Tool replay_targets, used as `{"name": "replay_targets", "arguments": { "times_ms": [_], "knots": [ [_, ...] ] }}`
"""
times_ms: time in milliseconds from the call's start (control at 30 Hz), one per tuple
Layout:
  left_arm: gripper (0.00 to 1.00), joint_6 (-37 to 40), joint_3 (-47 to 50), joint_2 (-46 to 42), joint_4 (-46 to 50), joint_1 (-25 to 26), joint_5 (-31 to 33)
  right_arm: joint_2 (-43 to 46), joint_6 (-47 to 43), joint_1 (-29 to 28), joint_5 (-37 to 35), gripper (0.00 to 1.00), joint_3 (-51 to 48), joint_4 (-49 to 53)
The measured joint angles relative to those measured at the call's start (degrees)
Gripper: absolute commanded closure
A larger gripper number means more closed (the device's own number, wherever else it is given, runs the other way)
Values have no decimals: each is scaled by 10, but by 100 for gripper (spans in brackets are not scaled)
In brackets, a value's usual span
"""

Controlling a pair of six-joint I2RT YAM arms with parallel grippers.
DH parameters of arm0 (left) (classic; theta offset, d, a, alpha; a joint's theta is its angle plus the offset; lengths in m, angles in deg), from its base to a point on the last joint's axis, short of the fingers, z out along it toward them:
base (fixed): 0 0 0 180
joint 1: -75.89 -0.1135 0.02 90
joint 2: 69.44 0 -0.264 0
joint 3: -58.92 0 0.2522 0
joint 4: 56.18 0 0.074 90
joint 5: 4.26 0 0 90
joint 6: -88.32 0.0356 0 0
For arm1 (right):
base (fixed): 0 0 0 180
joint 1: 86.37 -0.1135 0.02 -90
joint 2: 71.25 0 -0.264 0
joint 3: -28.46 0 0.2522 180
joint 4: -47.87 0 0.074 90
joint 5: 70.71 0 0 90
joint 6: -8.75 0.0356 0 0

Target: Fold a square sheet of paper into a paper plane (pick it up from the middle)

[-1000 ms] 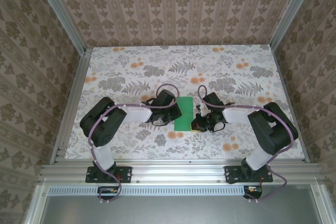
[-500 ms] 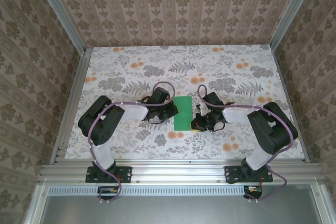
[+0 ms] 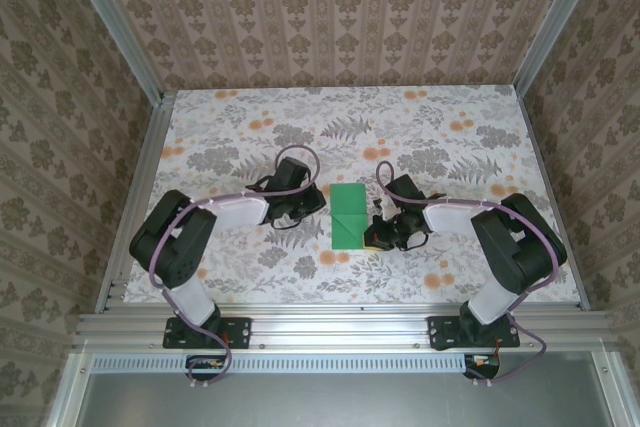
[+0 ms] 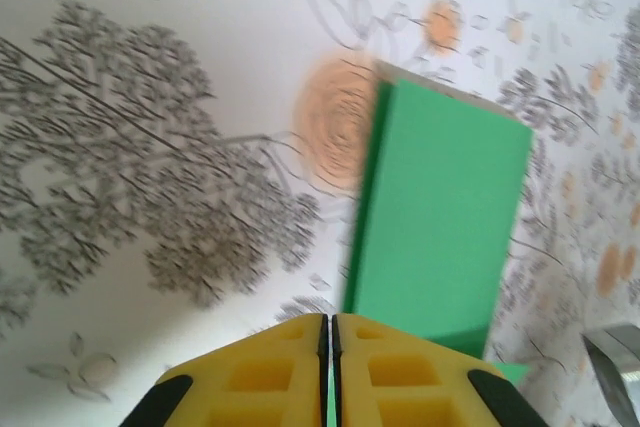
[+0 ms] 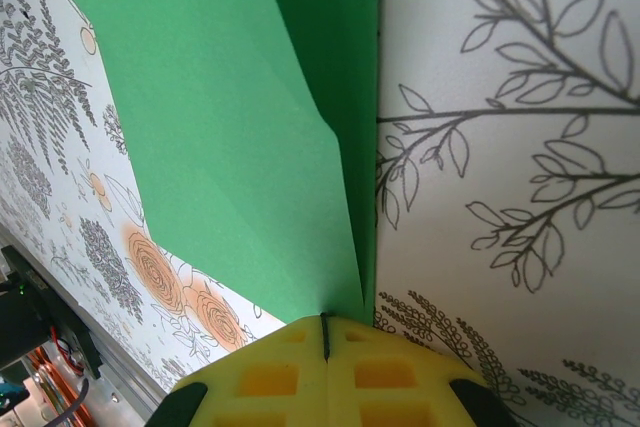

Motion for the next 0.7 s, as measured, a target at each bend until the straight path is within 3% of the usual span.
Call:
{"name": "replay_targets", "arguments": {
  "times_ms": [267,467,700],
  "knots": [
    [90,8,-30,17,5,72,-10,0,2,0,0,94,2,5],
    [92,-3,-36,82,-15,75,-25,15,4,-1,-2,93,10,34],
    [92,-8,-40,87,-25,73,-22,24,13,-14,-2,92,50,40]
  ]
}}
